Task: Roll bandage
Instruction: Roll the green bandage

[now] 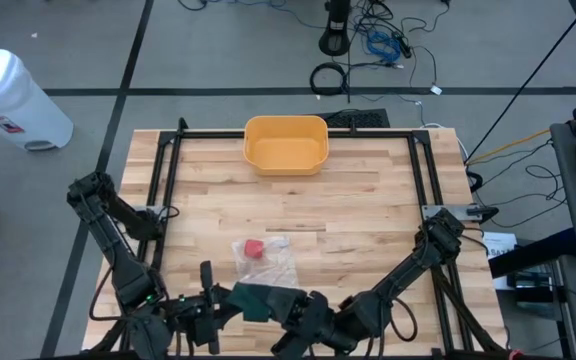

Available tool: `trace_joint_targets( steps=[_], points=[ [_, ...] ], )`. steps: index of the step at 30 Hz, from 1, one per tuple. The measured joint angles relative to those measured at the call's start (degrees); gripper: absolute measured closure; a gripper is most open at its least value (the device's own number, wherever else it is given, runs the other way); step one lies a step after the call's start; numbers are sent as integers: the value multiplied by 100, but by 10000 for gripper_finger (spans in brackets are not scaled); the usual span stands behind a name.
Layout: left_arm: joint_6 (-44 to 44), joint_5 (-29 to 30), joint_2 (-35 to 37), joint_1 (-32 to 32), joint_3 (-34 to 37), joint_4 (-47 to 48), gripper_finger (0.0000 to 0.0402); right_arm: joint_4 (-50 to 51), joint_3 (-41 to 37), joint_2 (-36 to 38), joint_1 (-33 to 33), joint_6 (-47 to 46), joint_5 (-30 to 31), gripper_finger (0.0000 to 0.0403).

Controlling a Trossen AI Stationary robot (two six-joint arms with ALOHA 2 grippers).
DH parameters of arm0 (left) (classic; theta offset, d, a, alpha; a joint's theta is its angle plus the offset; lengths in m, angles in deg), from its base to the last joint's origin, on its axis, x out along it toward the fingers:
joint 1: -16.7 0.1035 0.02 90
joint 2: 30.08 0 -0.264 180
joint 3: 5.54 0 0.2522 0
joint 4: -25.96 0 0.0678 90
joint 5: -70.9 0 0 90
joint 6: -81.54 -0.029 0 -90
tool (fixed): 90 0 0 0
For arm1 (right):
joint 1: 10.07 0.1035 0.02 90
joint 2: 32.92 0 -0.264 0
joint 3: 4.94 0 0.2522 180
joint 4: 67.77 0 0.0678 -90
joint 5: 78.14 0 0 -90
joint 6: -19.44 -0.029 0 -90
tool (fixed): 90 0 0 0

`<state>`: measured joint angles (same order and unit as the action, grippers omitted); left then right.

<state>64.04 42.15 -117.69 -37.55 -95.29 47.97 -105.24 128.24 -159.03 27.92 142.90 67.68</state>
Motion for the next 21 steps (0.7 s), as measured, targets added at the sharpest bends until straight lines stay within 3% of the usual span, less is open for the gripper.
trace_joint_targets(
  steps=[16,21],
  points=[
    [-289,38,8,-281,-2,-76,357,49,0,0,-80,-831,478,403],
    [-298,74,45,-399,-4,-96,357,152,0,0,-119,-1222,894,403]
  ],
)
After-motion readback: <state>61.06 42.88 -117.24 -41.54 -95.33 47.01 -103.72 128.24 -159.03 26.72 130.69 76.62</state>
